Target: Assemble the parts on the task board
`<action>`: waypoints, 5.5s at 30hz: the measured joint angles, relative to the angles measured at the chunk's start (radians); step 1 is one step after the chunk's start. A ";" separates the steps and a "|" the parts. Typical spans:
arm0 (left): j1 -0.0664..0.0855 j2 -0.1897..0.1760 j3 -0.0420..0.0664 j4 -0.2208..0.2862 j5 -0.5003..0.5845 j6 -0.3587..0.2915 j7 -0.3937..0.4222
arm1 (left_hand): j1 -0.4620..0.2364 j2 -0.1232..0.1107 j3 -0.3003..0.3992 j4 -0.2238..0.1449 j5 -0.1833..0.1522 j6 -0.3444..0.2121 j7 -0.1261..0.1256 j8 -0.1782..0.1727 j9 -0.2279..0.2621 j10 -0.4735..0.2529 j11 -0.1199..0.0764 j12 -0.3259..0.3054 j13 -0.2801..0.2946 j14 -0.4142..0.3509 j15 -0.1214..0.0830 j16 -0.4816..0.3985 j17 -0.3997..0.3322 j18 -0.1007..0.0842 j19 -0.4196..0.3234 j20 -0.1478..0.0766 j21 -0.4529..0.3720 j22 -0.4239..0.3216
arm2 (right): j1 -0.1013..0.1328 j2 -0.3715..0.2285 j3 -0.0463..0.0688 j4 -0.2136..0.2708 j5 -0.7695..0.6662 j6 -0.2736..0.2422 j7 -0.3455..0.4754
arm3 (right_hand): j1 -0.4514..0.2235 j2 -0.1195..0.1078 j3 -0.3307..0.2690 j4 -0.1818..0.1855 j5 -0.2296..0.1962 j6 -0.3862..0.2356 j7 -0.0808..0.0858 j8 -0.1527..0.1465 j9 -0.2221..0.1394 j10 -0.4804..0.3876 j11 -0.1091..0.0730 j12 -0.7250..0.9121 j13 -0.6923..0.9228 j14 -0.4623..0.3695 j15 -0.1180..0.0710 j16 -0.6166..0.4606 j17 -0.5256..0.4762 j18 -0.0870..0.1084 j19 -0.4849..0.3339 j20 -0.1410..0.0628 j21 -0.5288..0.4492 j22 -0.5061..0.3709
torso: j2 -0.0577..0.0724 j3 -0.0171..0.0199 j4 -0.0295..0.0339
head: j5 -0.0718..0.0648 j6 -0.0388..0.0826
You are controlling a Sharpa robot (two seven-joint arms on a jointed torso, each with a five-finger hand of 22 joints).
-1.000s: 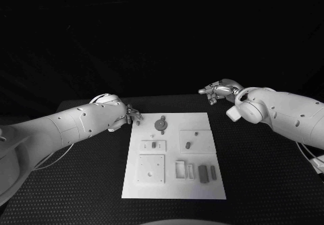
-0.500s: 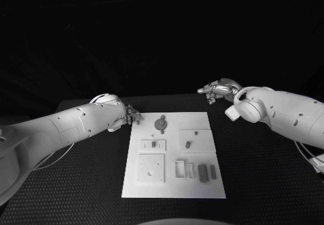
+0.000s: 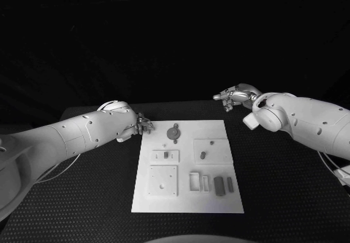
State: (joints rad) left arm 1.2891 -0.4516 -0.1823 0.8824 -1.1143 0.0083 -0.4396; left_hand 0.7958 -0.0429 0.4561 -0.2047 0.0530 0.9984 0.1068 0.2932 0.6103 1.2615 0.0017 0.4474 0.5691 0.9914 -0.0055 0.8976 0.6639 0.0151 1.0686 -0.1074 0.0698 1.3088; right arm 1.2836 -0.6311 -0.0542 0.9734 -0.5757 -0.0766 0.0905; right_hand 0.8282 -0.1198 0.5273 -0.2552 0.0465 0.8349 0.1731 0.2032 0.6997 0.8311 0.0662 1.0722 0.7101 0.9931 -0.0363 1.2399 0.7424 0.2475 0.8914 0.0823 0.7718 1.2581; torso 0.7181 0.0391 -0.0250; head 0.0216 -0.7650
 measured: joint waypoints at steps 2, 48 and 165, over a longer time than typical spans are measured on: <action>0.000 0.001 -0.001 -0.001 0.000 0.001 0.000 | 0.004 0.004 -0.002 -0.002 0.000 0.000 0.000 0.000 0.000 0.000 0.000 0.000 0.000 0.000 0.000 0.000 -0.001 0.000 0.000 0.000 0.000 0.000 | 0.000 0.000 0.000 0.000 0.000 0.000 0.000 | 0.000 0.000 0.000 0.000 0.000 0.000 0.000 0.000 0.000 0.000 0.000 0.000 -0.001 0.000 0.000 0.000 0.000 0.000 0.000 0.000 0.000 -0.001 | 0.000 0.0001 0.0001 | 0.000 0.000; -0.006 0.008 -0.014 -0.023 0.017 0.002 0.021 | 0.080 0.095 0.018 -0.073 0.000 0.011 -0.004 0.000 -0.022 0.011 -0.004 0.000 -0.014 0.004 -0.004 0.024 -0.039 0.000 0.011 -0.003 0.000 0.000 | -0.002 0.005 0.000 -0.002 0.002 0.002 -0.002 | 0.000 0.000 0.000 0.000 0.000 0.003 -0.003 0.000 0.000 0.000 0.000 0.000 -0.007 0.000 0.000 -0.003 -0.001 0.000 0.000 0.007 -0.003 -0.001 | 0.000 -0.0004 -0.0006 | -0.002 -0.006; -0.056 -0.235 -0.059 0.548 0.038 -0.276 -0.140 | 0.073 0.075 0.211 -0.070 -0.008 0.114 -0.039 0.025 0.010 0.154 -0.067 0.316 0.220 0.146 -0.111 0.337 -0.044 0.000 0.177 -0.102 0.264 0.000 | -0.010 -0.023 0.000 0.016 0.005 0.009 -0.010 | -0.004 0.004 -0.003 -0.003 0.000 0.001 -0.005 0.000 0.000 0.000 0.000 0.000 -0.020 0.000 0.004 -0.007 -0.002 0.000 0.004 0.011 -0.007 -0.001 | -0.002 0.0035 0.0030 | 0.000 -0.034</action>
State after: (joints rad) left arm 1.2335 -0.6864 -0.2410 1.4308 -1.0760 -0.2679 -0.5791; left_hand 0.8686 0.0322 0.6667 -0.2745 0.0452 1.1121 0.0680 0.3183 0.6202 1.4156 -0.0653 0.7632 0.7886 1.1379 -0.1162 1.2345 0.6194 0.0148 1.2451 -0.2094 0.3339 1.3086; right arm 1.2734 -0.6538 -0.0545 0.9891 -0.5710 -0.0673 0.0807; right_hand 0.8241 -0.1156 0.5246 -0.2579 0.0465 0.8362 0.1681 0.2032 0.6999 0.8311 0.0662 1.0723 0.6902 0.9934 -0.0327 1.2332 0.7405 0.2471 0.8950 0.0929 0.7647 1.2572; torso 0.7161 0.0426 -0.0221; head 0.0213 -0.7985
